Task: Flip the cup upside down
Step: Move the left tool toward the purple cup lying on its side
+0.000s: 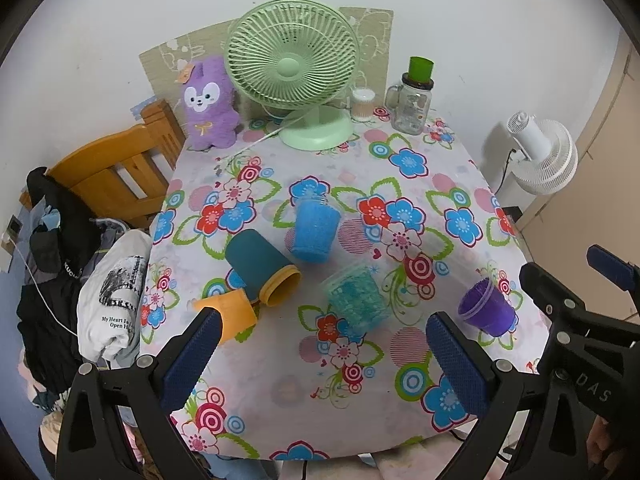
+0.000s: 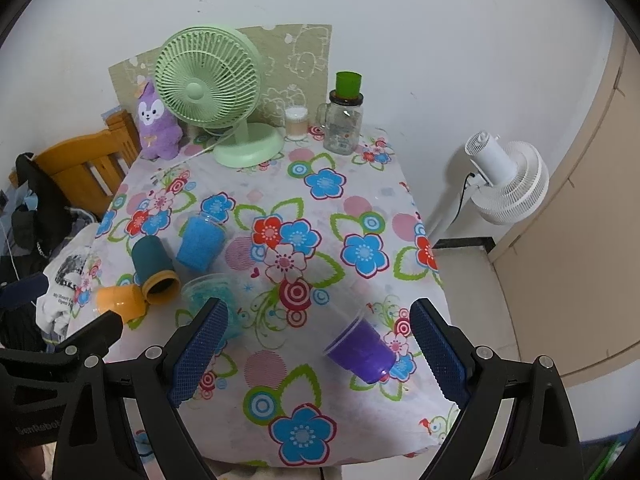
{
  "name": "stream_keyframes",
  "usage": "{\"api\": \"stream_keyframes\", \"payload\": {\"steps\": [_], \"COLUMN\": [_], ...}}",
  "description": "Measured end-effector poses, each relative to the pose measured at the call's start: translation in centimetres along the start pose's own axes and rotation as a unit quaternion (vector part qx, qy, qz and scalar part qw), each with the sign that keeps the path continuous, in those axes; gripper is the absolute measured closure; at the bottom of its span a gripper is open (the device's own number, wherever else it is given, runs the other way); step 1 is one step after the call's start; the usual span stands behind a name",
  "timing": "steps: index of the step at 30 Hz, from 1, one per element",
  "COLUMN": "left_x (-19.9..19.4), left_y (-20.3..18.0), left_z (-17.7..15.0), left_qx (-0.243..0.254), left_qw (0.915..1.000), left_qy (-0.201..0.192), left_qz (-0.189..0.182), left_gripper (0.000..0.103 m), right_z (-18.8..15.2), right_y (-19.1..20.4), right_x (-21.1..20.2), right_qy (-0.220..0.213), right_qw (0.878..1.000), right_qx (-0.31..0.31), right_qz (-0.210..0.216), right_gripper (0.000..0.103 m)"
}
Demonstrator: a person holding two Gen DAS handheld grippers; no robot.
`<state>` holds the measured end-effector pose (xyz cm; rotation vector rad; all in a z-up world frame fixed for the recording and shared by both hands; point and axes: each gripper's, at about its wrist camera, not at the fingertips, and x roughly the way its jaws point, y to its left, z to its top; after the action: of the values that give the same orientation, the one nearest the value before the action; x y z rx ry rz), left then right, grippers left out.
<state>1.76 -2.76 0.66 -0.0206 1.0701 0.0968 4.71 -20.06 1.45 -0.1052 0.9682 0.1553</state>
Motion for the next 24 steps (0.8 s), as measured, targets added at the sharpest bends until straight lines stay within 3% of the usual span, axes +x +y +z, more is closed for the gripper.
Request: {"api": "stream_keyframes", "payload": {"steps": [16,24], "left_x": [3.1,5.8], "left_y": [-6.5,-11.2], "left_z": [1.1,0.8], "left_qx": [0.053,0.115], "left_qw": [0.9976,0.9913], "left_qy": [0.032,0.045], "left_qz": [-0.032,-0.047], "left_gripper": [0.000,0.000], "right_z": [-0.5,-2.3], "right_y": [-6.3,-9.8], "right_x": [2.1,4.5], "right_qy": [0.024,0.048], "right_qw": [0.999,0.997], "right_qx": [0.038,0.046], "right_qz": [-0.023,-0.032], "right_gripper": [0.009,0.009]}}
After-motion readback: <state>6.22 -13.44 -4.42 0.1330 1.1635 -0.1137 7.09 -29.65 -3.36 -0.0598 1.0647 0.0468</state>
